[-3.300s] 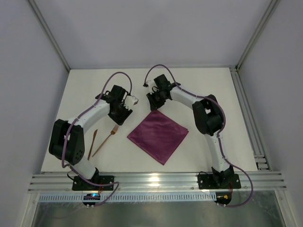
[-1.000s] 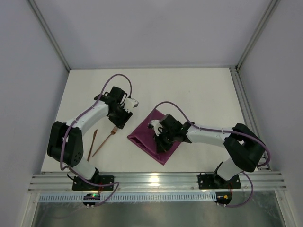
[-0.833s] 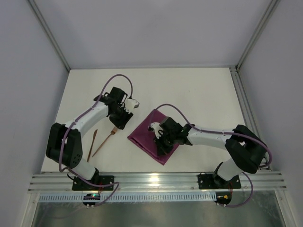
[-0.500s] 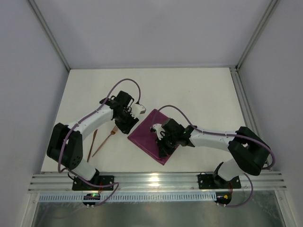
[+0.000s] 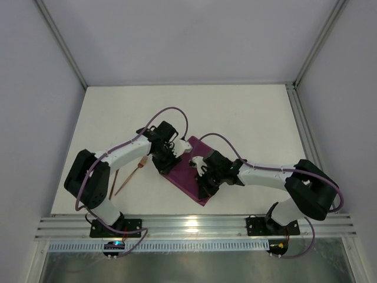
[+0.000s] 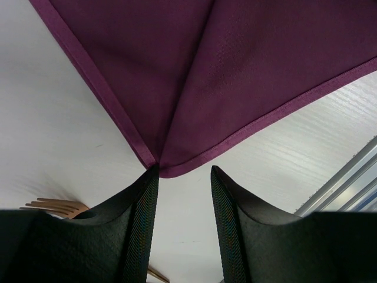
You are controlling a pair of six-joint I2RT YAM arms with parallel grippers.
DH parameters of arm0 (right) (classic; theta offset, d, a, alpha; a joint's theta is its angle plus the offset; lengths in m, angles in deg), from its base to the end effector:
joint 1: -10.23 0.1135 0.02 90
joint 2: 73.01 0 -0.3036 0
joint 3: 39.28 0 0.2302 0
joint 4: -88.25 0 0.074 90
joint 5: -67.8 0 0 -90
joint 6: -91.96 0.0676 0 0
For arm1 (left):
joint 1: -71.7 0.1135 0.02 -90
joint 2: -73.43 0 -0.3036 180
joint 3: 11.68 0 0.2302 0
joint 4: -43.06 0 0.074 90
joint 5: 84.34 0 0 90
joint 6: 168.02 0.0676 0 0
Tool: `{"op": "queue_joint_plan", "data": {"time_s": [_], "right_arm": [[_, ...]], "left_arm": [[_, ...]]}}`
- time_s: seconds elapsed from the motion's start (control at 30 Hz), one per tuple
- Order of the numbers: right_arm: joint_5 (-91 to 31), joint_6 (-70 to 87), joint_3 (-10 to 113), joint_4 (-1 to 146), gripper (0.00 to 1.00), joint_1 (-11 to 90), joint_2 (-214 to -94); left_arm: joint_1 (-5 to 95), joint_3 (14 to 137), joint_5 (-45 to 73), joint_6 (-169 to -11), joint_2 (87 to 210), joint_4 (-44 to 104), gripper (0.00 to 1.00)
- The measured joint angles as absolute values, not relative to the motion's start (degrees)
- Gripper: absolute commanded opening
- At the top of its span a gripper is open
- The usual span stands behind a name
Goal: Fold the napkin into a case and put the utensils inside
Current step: Fold the top corner of the square-folded napkin at the center of the board.
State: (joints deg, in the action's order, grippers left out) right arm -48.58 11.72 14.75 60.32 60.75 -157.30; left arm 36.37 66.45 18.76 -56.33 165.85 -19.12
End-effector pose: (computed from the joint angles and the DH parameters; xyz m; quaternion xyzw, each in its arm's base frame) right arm 0.1418 0.2194 0.1852 -0.3847 0.8560 0.3237 0.1206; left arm 0.2266 -0.1794 0.2240 0.4827 0.8605 -0.1264 0.1027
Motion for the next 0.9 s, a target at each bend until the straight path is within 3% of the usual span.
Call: {"op": "queue_joint_plan", "data": {"time_s": [0.5, 0.7, 0.9], "right_arm": [[-48.6, 14.7, 11.4, 63.9, 0.06, 60.8, -155.3], [-48.5, 15.8, 9.5, 65.5, 0.15, 60.8, -155.3], [-48.4, 16.7, 9.3, 65.8, 0.37, 60.8, -155.1]], "left_arm": [[35.8, 65.2, 17.6, -56.4, 170.6, -16.8, 0.43], [35.6, 64.3, 15.7, -56.4, 172.3, -15.2, 0.42], [35.5, 64.2, 15.2, -56.4, 172.4, -14.9, 0.41]]}}
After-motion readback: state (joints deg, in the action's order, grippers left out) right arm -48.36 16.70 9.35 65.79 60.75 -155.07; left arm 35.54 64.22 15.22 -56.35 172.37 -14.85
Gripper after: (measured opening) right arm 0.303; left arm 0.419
